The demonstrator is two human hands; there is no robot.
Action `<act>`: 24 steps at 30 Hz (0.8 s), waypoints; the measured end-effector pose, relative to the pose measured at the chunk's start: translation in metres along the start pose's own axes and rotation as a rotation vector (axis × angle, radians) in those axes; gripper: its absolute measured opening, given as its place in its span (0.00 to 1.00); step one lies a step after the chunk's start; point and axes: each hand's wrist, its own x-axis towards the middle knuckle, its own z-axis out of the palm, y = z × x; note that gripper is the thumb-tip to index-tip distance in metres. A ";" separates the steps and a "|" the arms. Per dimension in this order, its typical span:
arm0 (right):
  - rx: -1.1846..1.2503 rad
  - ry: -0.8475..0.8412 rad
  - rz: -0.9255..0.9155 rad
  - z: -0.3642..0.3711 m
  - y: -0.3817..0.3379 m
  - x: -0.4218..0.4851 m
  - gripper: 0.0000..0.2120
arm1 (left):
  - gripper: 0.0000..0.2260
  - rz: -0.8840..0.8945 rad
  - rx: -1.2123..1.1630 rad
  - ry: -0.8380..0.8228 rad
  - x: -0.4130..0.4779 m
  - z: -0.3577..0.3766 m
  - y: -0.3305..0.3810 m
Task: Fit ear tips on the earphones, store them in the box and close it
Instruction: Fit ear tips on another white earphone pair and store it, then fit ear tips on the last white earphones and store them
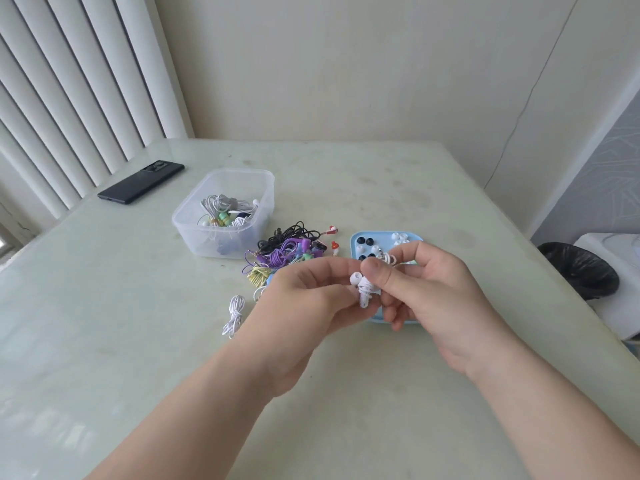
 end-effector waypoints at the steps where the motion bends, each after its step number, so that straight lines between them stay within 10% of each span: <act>1: -0.017 0.014 -0.016 0.000 0.000 0.000 0.22 | 0.08 0.000 -0.003 -0.020 0.000 0.000 0.001; 13: 0.066 -0.097 -0.130 0.010 -0.019 -0.005 0.25 | 0.10 0.124 0.169 0.182 0.005 -0.027 0.061; 19: 0.052 -0.097 -0.068 0.049 -0.049 0.035 0.10 | 0.11 0.131 0.715 0.568 0.060 -0.113 0.107; 24: 0.030 -0.129 -0.018 0.070 -0.045 0.059 0.07 | 0.09 0.096 1.133 0.568 0.104 -0.138 0.101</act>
